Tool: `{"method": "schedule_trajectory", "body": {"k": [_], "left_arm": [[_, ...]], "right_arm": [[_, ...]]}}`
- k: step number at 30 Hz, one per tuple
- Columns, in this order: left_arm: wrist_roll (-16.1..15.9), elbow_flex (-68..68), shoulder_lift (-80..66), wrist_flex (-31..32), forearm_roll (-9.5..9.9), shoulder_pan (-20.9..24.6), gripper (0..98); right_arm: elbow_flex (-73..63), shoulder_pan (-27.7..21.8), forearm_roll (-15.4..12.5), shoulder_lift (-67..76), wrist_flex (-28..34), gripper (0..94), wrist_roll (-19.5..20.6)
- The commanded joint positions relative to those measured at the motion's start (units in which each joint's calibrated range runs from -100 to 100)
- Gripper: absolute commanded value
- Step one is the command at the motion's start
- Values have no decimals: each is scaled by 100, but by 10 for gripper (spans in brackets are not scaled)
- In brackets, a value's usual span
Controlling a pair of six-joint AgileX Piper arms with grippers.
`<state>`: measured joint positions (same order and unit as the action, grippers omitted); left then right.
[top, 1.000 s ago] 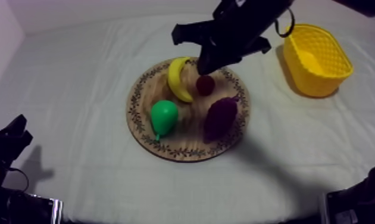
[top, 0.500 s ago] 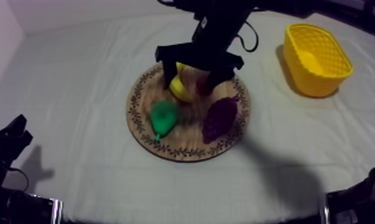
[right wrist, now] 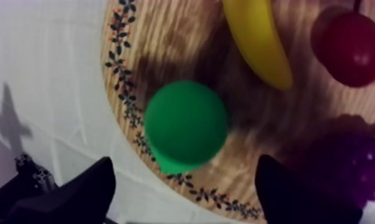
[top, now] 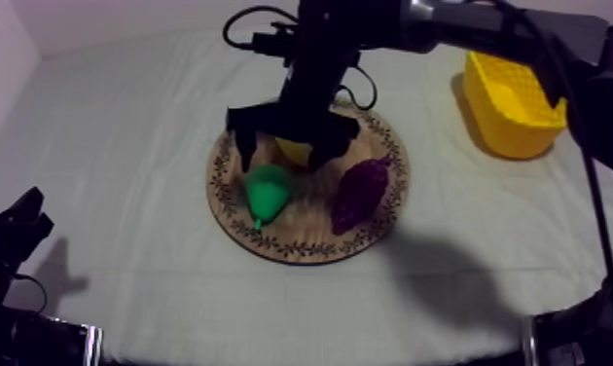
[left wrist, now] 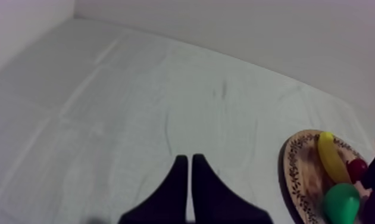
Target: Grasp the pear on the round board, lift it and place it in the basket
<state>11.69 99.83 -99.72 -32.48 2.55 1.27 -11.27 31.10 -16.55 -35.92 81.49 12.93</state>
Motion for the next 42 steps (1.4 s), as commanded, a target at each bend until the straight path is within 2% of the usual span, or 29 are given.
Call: {"method": "schedule_trajectory", "body": {"k": [1,8,16,20,26,30,37,42], "left_arm": [[0,-5,-2,-1,1,0,1],[0,-5,-2,-1,1,0,1],[0,-5,-2,-1,1,0,1],[0,-5,-2,-1,1,0,1],[0,-5,-2,-1,1,0,1],[0,-5,-2,-1,1,0,1],[0,-5,-2,-1,1,0,1],[0,-5,-2,-1,1,0,1]], "right_arm": [[-126,29,-2,-212,41,860,25],[-374,126,5,-643,52,852,57],[-503,141,15,-935,-92,765,57],[-587,140,30,-1059,-103,697,56],[-603,137,72,-1091,-166,522,25],[-526,108,76,-983,-177,461,-23],[-162,-90,78,-327,-49,439,-147],[72,-524,166,669,137,446,-334]]}}
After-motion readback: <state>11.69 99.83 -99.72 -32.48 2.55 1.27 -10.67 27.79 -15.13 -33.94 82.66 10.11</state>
